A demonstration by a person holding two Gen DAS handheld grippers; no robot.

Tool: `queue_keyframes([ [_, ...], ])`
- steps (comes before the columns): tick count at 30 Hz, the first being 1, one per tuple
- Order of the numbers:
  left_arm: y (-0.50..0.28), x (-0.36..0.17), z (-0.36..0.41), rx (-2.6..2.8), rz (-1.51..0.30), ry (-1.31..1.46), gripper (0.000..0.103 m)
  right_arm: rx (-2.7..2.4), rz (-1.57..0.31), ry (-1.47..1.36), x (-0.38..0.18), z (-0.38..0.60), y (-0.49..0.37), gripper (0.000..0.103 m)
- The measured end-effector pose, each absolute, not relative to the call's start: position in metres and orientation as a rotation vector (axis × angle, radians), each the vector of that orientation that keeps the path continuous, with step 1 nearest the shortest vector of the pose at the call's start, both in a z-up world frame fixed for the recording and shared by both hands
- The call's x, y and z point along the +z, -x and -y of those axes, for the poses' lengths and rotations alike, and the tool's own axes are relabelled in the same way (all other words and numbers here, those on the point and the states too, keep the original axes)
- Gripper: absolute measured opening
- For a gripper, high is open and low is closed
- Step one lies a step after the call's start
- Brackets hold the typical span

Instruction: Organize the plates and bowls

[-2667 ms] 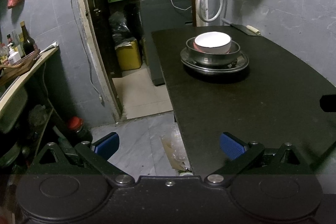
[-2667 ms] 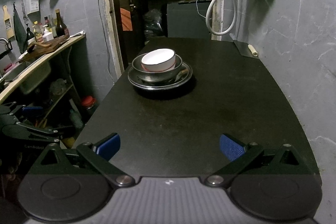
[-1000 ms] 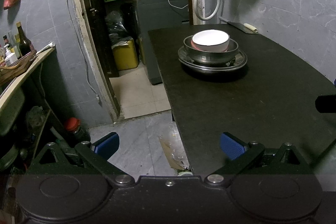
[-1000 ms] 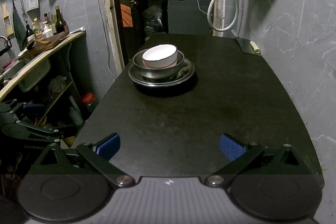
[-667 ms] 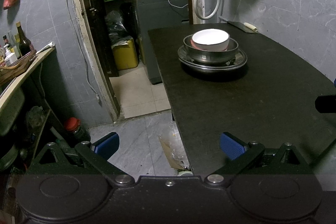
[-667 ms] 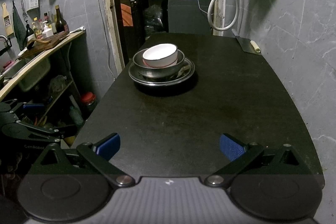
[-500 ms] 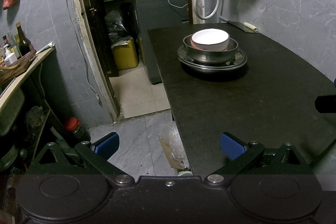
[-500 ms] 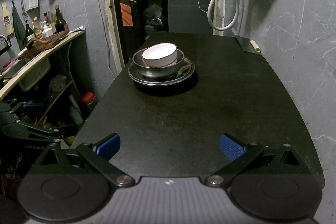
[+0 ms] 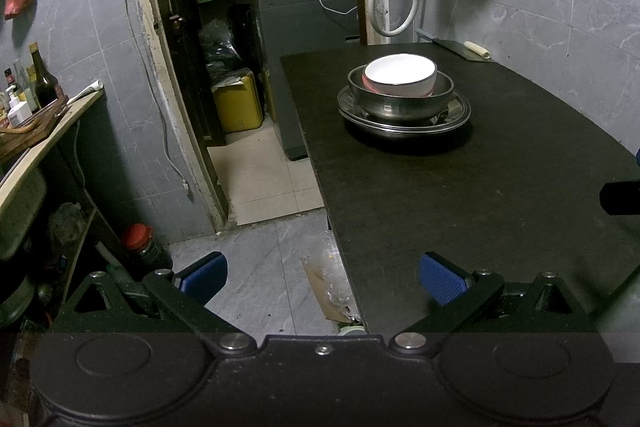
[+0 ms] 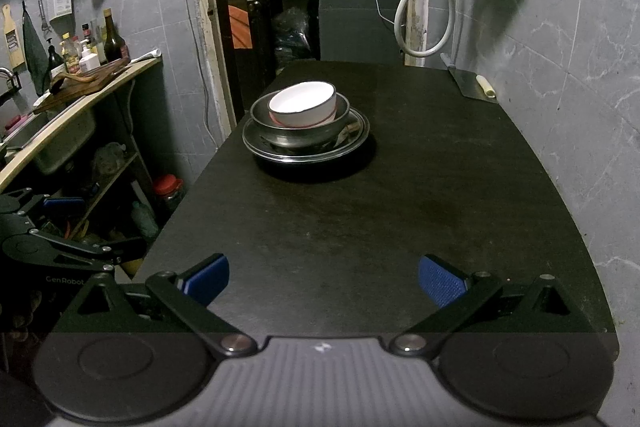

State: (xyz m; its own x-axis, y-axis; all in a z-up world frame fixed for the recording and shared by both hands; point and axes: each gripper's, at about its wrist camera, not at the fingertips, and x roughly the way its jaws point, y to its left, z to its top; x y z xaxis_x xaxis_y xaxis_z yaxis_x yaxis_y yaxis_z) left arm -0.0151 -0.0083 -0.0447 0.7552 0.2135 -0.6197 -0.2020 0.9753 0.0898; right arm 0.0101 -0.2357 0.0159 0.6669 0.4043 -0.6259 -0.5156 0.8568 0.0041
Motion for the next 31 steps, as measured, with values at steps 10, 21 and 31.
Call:
queue_keyframes([
  [10,0.0159,-0.0458,0.0070,0.229,-0.680,-0.013,0.102,0.522,-0.663,0.181,0.0127,0.2365,-0.0093,0.103],
  [21,0.0164,-0.0495,0.0042,0.224,-0.688,-0.013,0.102,0.520,-0.666,0.181,0.0108,0.2368,-0.0111,0.103],
  [31,0.0156,-0.0506,0.0023,0.223,-0.693,-0.013,0.102,0.517,-0.670,0.181,0.0090,0.2372,-0.0117,0.103],
])
